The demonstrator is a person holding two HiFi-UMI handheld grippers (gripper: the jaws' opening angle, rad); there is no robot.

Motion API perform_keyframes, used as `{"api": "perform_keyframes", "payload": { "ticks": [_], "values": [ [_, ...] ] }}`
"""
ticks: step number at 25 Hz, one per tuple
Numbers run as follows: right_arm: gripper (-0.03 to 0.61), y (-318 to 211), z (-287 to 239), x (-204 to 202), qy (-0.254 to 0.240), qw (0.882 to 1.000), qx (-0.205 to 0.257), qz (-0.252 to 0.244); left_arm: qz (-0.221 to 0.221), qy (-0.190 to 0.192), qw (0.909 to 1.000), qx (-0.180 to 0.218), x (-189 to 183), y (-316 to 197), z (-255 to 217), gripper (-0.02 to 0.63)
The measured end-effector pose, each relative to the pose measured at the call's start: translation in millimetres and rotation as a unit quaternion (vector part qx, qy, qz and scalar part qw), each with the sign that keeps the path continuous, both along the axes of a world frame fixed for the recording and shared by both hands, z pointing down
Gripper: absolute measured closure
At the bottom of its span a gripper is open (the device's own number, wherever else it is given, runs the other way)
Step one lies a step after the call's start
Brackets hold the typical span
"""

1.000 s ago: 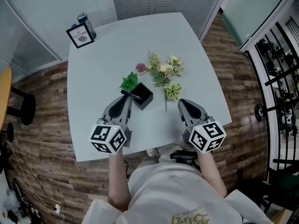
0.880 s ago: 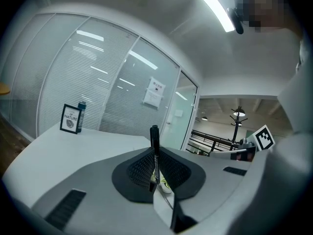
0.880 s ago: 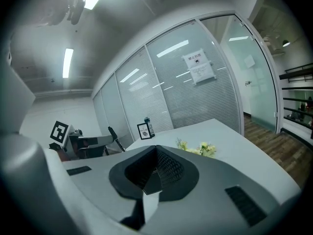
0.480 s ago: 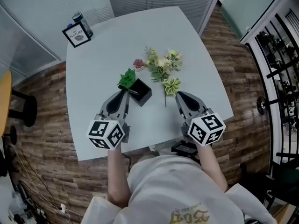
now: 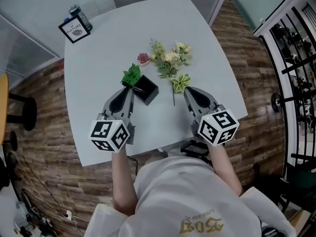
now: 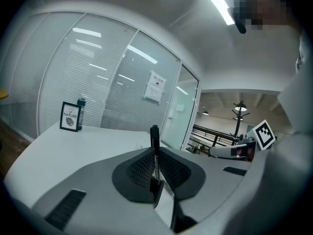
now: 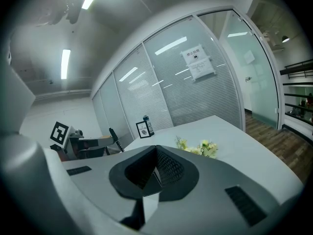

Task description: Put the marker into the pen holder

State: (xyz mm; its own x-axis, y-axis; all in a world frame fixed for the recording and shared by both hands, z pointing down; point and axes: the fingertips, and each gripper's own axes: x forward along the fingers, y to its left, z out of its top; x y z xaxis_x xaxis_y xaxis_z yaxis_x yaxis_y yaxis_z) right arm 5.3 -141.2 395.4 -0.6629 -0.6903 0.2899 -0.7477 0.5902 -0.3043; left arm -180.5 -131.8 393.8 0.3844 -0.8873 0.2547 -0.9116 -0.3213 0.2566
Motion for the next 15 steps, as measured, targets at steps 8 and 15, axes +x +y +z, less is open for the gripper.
{"api": "perform_keyframes", "payload": {
  "ticks": [8,15],
  "values": [
    [0.562,-16,15,-2,0.006,1.000,-0.017,-0.004,-0.004,-0.004,0.9998,-0.018,-5,-15,17,0.581],
    [0.562,-32,25,2,0.009,1.000,-0.029,0.001,0.005,-0.021,0.9990,-0.039,1,-31,36,0.583]
  ]
}}
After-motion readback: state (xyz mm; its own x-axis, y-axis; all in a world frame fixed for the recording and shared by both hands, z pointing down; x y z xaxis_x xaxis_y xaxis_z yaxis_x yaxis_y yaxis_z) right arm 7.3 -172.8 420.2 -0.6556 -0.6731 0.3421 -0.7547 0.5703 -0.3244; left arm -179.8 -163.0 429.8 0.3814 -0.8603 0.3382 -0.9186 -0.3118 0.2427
